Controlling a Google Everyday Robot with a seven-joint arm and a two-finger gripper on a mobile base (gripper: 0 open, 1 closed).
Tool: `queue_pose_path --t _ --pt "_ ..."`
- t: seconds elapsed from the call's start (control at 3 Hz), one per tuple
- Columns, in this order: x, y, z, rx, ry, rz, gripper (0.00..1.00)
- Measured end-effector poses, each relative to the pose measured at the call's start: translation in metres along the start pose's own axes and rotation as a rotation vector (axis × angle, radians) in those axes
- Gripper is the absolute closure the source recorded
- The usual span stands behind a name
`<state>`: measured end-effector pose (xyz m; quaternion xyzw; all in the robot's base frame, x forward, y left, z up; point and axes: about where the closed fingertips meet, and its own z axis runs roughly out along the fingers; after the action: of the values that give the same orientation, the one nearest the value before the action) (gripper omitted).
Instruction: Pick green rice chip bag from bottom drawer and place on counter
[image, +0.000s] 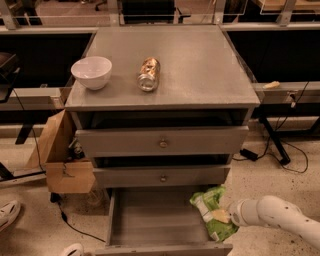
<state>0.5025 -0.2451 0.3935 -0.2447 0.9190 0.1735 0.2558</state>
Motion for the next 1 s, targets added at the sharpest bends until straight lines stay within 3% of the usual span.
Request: queue_pose_path --t 0.33,0.67,1.0 --pt "-0.002 0.041 -0.064 0.041 0.017 -0.065 1.00" --pt "-0.045 0.086 -0.124 0.046 0.031 -0.108 1.00" --pt "-0.120 0.098 -0.179 0.066 0.058 -0.118 1.00"
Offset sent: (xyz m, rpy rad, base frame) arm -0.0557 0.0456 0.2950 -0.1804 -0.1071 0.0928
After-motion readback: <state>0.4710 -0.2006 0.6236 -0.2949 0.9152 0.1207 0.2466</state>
